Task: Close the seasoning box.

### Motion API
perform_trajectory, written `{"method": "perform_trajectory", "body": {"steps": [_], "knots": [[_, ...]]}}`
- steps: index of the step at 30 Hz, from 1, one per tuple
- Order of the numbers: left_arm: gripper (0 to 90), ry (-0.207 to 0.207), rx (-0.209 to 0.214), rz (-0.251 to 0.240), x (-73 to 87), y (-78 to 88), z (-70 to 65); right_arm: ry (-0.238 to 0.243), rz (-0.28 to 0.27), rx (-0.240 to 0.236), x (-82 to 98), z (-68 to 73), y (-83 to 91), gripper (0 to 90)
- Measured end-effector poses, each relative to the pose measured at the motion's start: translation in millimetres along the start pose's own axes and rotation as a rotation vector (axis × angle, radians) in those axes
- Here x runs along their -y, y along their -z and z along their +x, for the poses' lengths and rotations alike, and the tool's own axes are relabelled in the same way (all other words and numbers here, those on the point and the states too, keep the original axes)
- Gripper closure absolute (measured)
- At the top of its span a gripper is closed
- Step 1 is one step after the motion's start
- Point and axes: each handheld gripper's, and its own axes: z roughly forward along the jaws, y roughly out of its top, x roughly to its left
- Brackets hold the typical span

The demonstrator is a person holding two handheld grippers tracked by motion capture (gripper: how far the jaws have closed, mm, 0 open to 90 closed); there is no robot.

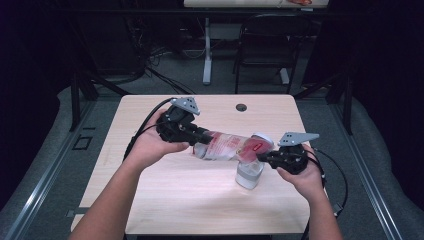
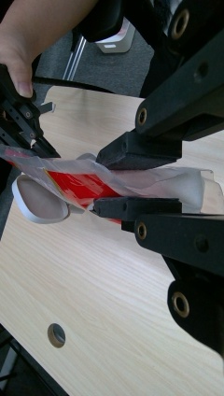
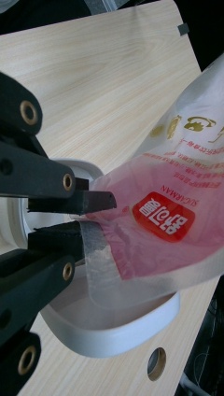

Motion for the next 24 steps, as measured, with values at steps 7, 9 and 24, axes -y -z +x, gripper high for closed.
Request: {"method": "perform_trajectory", "body": {"steps": [7, 9, 24], "knots": [[76.6, -0.002, 0.000, -0.001, -0.8, 0.0, -0.1, 0.000, 0.002, 0.000, 0.2, -0.3, 0.1, 83.4], [76.5, -0.003, 0.000, -0.001, -1.0, 0.0, -0.2, 0.000, 0.002, 0.001, 0.2, -0.3, 0.1, 83.3], [76.7, -0.009, -0.001, -0.003, -2.8, -0.3, -2.2, 0.003, 0.009, 0.006, -0.3, 0.7, 0.1, 81.7]]}}
